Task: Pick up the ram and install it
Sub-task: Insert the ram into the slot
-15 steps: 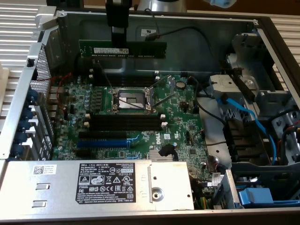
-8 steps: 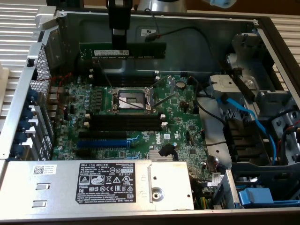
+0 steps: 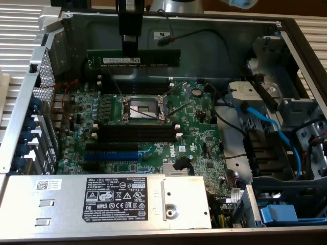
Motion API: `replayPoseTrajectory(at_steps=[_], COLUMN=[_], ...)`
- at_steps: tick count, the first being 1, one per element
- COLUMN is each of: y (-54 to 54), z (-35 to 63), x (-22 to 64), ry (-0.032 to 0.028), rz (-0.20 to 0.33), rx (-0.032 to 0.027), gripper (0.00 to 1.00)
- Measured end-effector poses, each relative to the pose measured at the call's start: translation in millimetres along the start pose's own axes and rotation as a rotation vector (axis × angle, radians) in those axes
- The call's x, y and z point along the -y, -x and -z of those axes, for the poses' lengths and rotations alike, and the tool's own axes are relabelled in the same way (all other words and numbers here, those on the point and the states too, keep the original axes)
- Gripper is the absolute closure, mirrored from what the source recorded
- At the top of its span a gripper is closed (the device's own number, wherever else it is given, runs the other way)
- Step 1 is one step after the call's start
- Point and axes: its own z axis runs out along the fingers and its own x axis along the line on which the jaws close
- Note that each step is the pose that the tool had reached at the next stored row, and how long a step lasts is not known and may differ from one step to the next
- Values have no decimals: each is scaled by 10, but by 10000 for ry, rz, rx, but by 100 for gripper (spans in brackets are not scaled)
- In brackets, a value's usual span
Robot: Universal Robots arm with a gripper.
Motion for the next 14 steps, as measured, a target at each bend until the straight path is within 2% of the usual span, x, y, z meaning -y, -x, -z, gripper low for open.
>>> replayPoseTrajectory(at_steps=[6,10,14], y=[9,11,16], z=[-109,-123,-180], x=[1,1,7], ry=[0,1,0], rz=[-1,-1,-1], rx=[-1,-3,5], gripper=[88,88,88])
